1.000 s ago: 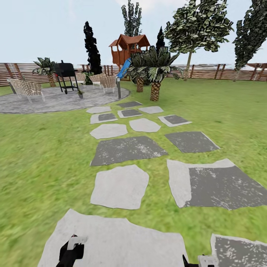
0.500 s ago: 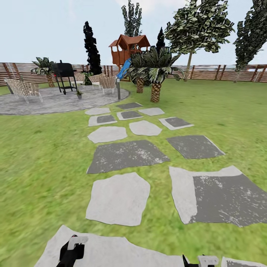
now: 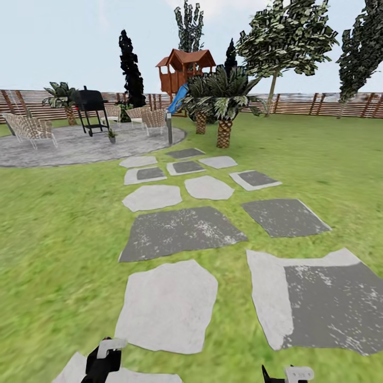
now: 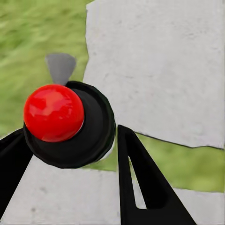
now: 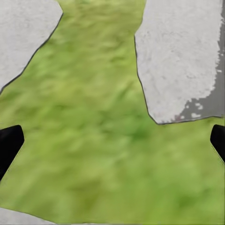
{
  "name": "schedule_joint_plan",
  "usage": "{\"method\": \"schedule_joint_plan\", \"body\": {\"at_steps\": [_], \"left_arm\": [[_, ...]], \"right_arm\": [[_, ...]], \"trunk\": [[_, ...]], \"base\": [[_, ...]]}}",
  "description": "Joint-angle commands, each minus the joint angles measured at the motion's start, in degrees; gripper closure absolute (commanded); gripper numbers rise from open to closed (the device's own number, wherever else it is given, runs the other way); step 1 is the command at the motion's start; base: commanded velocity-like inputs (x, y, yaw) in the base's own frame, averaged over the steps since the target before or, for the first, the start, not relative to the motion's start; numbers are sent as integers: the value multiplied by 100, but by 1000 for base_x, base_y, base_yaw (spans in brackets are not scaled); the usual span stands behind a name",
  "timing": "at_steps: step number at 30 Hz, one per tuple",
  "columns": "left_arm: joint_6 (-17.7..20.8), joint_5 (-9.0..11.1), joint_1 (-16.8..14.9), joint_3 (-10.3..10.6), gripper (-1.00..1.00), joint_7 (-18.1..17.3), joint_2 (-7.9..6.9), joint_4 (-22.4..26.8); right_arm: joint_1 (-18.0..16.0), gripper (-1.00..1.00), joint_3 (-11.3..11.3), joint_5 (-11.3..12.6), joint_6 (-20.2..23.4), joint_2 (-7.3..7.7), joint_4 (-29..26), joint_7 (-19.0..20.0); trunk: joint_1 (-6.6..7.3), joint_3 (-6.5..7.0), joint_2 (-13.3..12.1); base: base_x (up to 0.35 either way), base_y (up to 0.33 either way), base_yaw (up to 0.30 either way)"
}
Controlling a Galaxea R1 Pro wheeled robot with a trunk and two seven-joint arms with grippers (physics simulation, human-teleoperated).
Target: Pick up the pesticide atomizer in the garden and spray insectifuge to fully cover both potted plants in the garden.
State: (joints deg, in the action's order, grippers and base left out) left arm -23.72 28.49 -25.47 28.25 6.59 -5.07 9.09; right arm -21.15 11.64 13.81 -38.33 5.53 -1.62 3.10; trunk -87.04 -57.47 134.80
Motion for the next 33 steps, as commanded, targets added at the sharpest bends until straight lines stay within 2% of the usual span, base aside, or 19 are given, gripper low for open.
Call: {"method": "schedule_joint_plan", "body": {"at_steps": [1,33], "left_arm": [[-9,6,-2,49,100,45,-2,5],[-9,-2,-2,49,100,45,-2,5]], "right_arm": [[-3,-100,30,61,-17,1,4,32],[-3,-100,30,61,-17,1,4,32]], "trunk": [[-2,-5,2],[-2,-5,2]], "base": [[341,0,0],[341,0,0]]}}
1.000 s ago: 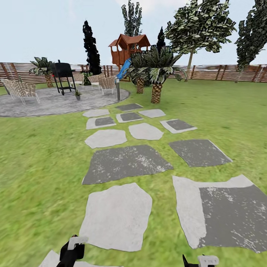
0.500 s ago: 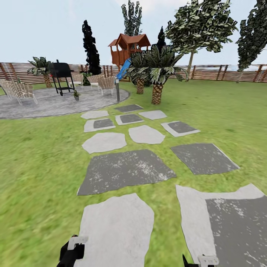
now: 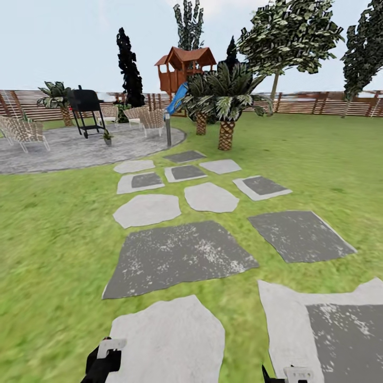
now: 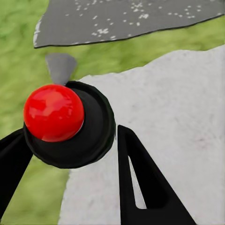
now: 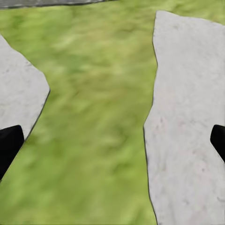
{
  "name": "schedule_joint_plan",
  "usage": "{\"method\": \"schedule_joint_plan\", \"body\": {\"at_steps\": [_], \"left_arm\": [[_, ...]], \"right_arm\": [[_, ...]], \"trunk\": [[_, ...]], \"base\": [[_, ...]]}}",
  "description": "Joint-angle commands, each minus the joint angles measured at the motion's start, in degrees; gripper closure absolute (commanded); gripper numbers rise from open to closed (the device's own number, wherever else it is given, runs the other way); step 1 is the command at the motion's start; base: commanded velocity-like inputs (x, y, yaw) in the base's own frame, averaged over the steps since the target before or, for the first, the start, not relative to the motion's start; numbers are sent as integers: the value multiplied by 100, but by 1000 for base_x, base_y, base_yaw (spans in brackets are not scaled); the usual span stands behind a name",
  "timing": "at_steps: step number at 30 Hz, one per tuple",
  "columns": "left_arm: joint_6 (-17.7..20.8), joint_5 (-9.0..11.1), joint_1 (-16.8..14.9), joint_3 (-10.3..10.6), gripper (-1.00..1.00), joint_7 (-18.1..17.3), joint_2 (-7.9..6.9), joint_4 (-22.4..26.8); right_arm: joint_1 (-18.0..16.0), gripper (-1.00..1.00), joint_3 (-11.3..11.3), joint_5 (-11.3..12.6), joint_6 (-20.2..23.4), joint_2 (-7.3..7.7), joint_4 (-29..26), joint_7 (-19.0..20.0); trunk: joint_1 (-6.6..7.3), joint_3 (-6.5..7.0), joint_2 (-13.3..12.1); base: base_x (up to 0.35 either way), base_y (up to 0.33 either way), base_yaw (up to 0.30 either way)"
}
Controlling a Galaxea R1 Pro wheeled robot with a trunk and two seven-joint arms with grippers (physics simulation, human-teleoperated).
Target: Pick up the pesticide atomizer in the garden and spray insectifuge to fully cover both potted plants in the garden.
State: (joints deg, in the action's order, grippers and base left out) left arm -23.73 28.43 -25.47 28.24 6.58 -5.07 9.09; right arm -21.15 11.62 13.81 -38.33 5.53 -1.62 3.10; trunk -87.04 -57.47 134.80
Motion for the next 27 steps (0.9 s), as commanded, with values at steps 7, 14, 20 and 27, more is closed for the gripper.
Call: {"method": "schedule_joint_plan", "body": {"at_steps": [7,14,20,27], "left_arm": [[-9,5,-2,50,100,45,-2,5],[-9,5,-2,50,100,45,-2,5],[-9,5,-2,50,100,45,1,5],[-9,5,2,50,100,45,4,5]], "right_arm": [[-3,-100,33,60,-17,1,4,32],[-3,-100,33,60,-17,1,4,32],[-3,-100,32,60,-17,1,4,32],[-3,-100,33,60,-17,1,4,32]], "trunk": [[-3,-5,2],[-3,-5,2],[-3,-5,2],[-3,-5,2]], "base": [[341,0,0],[341,0,0],[341,0,0],[341,0,0]]}}
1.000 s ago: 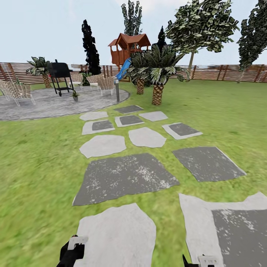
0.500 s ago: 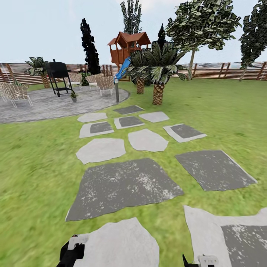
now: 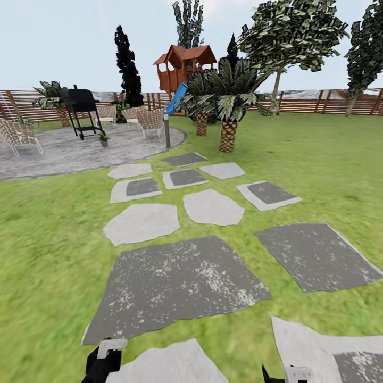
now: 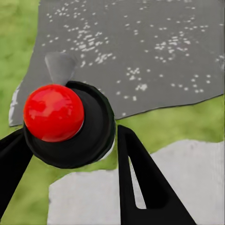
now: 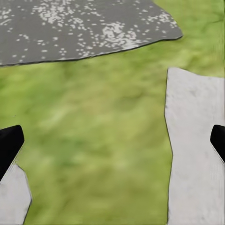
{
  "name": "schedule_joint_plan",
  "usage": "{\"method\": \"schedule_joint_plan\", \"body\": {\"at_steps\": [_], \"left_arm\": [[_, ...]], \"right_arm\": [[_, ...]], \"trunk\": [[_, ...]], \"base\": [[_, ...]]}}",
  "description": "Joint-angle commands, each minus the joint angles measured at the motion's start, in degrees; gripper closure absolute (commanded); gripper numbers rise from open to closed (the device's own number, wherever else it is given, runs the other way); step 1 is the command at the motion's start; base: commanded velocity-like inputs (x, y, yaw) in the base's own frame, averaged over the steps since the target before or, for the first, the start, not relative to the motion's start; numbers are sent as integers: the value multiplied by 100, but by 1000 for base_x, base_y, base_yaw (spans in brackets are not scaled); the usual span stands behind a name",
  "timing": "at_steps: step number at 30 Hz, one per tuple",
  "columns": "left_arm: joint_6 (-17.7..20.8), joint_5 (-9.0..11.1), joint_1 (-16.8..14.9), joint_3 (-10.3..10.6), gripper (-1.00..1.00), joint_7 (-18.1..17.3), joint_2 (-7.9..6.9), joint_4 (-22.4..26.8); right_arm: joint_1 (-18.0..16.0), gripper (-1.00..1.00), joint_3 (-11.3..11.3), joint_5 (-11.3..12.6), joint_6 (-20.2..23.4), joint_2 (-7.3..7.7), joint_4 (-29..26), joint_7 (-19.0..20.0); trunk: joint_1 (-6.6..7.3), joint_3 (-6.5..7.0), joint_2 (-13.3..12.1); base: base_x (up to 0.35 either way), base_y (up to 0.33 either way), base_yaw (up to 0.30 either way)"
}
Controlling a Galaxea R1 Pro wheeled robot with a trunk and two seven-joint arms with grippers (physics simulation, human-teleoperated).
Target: Pick up the pesticide atomizer in the garden and spray insectifuge to fully cover both potted plants in the garden.
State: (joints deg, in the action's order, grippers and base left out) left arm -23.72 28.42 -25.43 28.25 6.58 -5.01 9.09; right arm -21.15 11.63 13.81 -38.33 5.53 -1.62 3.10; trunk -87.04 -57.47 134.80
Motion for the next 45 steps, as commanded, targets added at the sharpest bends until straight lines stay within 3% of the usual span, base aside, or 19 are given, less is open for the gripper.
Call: {"method": "schedule_joint_plan", "body": {"at_steps": [1,45], "left_arm": [[-9,6,0,49,100,45,-3,5],[-9,12,3,57,100,45,-7,5]], "right_arm": [[-3,-100,32,61,-17,1,4,32],[-3,-100,30,61,-17,1,4,32]], "trunk": [[-2,-5,2],[-2,-5,2]], "base": [[341,0,0],[341,0,0]]}}
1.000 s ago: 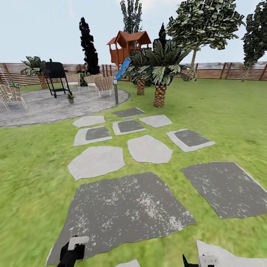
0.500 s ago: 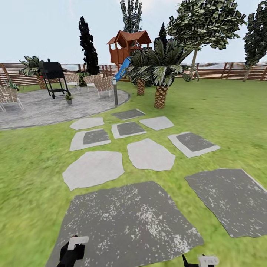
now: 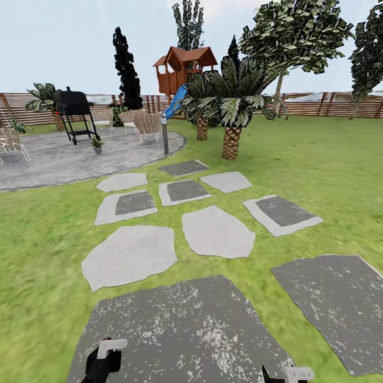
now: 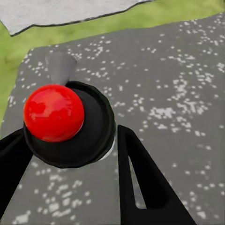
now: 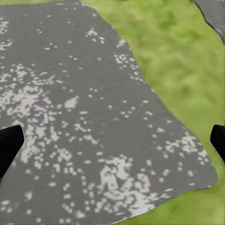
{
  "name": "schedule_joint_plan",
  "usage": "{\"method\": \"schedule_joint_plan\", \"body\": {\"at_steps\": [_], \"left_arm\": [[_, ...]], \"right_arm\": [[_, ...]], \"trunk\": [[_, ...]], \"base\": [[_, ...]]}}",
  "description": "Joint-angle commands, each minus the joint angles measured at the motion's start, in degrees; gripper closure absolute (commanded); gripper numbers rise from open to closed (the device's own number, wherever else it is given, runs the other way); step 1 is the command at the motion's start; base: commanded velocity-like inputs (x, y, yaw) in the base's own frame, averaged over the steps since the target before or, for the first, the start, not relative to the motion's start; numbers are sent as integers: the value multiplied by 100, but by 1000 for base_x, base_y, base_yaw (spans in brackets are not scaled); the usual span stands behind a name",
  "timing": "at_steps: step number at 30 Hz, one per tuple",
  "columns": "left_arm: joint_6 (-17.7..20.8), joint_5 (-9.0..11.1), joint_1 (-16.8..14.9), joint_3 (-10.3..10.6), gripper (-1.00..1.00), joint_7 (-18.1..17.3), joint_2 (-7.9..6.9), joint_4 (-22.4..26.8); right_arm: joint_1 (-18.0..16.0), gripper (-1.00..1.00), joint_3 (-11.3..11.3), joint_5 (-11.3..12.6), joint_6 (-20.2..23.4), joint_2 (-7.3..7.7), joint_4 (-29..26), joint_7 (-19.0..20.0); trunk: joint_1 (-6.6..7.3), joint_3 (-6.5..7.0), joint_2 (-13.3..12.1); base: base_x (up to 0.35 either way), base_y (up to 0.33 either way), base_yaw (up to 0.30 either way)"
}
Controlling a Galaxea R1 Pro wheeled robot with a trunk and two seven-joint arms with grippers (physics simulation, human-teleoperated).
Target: Pick up the pesticide atomizer in the garden and spray insectifuge to fully cover both potted plants in the garden.
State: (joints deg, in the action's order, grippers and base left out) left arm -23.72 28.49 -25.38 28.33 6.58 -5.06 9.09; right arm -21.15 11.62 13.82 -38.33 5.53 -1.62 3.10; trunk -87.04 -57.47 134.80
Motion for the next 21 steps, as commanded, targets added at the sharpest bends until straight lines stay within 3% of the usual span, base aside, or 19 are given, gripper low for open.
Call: {"method": "schedule_joint_plan", "body": {"at_steps": [1,21], "left_arm": [[-9,5,-2,49,100,45,-3,5],[-9,-1,-2,57,100,45,5,5]], "right_arm": [[-3,-100,33,60,-17,1,4,32],[-3,-100,23,83,-34,-36,-71,15]], "trunk": [[-2,-5,2],[-2,-5,2]], "base": [[341,0,0],[341,0,0]]}}
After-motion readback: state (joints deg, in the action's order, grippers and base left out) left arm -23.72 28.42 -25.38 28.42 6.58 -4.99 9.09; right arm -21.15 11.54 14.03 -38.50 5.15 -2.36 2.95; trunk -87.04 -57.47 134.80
